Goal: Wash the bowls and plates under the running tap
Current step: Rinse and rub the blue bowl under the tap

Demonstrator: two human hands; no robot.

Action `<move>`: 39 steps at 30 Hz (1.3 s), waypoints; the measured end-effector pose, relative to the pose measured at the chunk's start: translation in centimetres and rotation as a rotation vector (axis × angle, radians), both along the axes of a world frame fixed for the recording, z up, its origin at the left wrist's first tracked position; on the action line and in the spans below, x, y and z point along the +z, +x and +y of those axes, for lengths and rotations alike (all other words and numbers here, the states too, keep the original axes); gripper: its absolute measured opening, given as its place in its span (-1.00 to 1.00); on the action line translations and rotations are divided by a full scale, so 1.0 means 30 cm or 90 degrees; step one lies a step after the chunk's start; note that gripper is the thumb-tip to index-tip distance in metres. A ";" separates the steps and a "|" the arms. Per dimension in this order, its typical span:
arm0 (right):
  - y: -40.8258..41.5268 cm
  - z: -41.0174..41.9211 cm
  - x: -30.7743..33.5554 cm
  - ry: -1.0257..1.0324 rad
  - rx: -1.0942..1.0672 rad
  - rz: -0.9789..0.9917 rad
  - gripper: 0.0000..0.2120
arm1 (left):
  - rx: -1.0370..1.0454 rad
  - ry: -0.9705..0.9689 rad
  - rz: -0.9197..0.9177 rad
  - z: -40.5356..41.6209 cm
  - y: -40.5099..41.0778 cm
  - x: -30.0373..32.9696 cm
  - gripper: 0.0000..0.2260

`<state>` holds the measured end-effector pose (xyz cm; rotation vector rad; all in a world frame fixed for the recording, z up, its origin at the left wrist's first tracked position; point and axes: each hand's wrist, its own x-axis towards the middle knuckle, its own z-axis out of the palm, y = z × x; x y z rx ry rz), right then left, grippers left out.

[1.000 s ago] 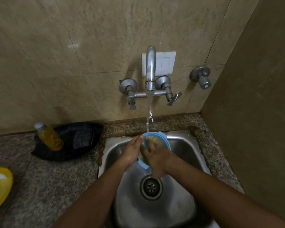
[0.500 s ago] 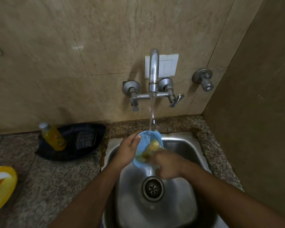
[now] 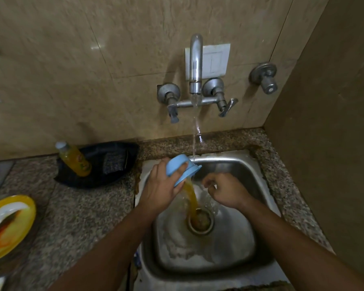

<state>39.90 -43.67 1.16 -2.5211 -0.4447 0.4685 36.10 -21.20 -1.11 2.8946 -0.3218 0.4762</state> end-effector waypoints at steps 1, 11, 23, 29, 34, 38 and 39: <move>-0.002 0.003 -0.004 -0.009 -0.001 -0.001 -0.73 | -0.006 0.021 -0.017 0.002 -0.002 0.001 -0.53; -0.017 0.001 -0.008 -0.067 0.000 -0.060 -0.70 | -0.011 0.045 -0.061 -0.009 0.004 -0.023 -0.54; 0.022 0.144 0.022 -0.122 0.162 -0.158 -0.44 | 0.216 -0.812 0.366 -0.108 0.156 -0.007 -0.51; 0.014 0.120 0.020 -0.062 0.319 -0.102 -0.37 | 0.155 -0.869 0.370 -0.091 0.198 0.048 -0.74; 0.091 0.095 0.018 -0.346 0.280 -0.193 -0.21 | 0.164 -0.898 0.343 -0.129 0.212 0.030 -0.72; 0.072 0.177 0.015 -0.132 0.232 -0.138 -0.23 | 0.160 -0.877 0.290 -0.136 0.267 0.055 -0.77; 0.071 0.159 0.019 -0.114 0.248 -0.168 -0.28 | 0.153 -0.869 0.278 -0.126 0.274 0.057 -0.78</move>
